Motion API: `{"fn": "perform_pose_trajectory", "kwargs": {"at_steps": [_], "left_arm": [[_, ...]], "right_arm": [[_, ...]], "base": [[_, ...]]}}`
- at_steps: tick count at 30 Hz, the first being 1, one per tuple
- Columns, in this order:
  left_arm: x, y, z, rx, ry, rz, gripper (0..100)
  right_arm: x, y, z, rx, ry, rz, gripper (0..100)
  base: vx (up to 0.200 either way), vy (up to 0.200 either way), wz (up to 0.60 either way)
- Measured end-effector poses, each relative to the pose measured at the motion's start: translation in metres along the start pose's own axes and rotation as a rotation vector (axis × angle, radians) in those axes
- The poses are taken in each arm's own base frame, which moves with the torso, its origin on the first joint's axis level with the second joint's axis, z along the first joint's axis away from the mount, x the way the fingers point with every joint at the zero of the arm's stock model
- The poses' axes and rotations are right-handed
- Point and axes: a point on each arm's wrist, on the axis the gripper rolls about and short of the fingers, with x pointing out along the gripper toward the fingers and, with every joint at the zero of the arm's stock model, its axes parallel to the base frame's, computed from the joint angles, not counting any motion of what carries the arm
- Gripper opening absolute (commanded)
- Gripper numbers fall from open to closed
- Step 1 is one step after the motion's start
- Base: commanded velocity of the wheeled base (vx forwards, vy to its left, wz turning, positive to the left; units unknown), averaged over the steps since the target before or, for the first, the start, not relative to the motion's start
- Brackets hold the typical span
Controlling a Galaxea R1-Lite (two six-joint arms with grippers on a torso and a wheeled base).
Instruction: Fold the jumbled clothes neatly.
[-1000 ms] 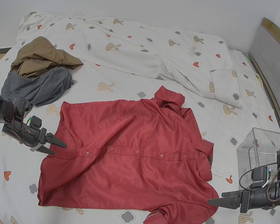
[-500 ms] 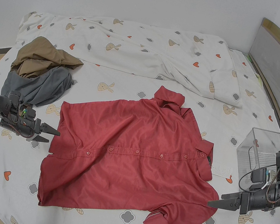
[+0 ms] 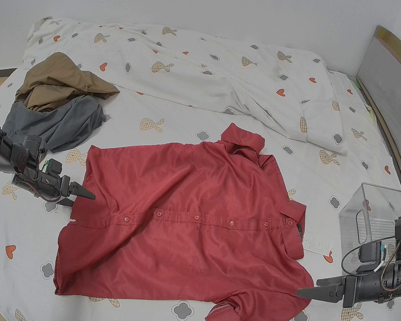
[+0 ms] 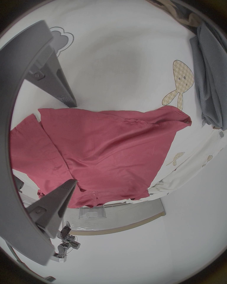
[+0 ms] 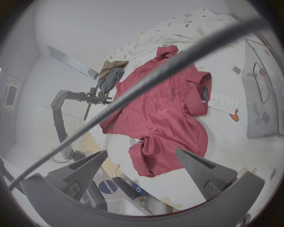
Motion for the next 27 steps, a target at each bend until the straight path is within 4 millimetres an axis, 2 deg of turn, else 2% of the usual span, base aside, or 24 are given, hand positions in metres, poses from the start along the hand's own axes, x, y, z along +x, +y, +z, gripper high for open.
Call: {"fn": "perform_pose_trajectory", "kwargs": {"at_steps": [2, 3, 10, 17, 27], "left_arm": [[0.005, 0.0, 0.001, 0.002, 0.007, -0.004, 100], [0.007, 0.001, 0.001, 0.003, 0.01, -0.006, 0], [0.015, 0.005, 0.002, 0.002, 0.019, -0.008, 0], [0.01, 0.011, 0.008, -0.006, -0.004, 0.002, 0], [-0.007, 0.003, 0.044, -0.021, -0.111, 0.007, 0]], "right_arm": [[0.0, 0.0, 0.0, 0.0, 0.0, 0.0, 100], [0.0, 0.0, 0.0, 0.001, -0.001, -0.001, 100], [0.0, -0.001, -0.001, 0.003, 0.003, -0.001, 100], [0.001, 0.0, -0.002, 0.003, 0.008, 0.001, 100], [0.001, -0.001, -0.002, 0.004, 0.009, 0.0, 100]], "base": [[0.0, 0.0, 0.0], [0.0, 0.0, 0.0], [0.0, 0.0, 0.0], [0.0, 0.0, 0.0], [0.0, 0.0, 0.0]]}}
